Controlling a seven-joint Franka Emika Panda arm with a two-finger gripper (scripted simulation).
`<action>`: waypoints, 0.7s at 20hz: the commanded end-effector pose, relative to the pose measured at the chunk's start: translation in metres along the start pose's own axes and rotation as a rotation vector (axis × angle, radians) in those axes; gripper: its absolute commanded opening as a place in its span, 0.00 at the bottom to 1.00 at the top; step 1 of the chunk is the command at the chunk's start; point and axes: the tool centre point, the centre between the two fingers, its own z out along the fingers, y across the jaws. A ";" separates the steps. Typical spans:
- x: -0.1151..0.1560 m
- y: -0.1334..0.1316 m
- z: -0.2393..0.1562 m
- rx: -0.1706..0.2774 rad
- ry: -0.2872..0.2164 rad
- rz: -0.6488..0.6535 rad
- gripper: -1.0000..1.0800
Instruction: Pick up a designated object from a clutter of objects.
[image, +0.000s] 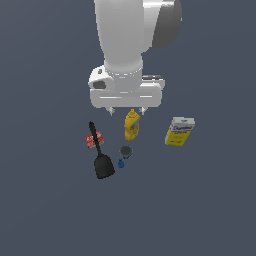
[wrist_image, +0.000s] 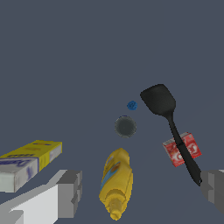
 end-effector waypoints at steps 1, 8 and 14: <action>0.001 0.000 0.001 0.000 0.000 0.004 0.96; 0.007 0.002 0.012 0.001 0.002 0.069 0.96; 0.017 0.005 0.033 0.001 0.005 0.180 0.96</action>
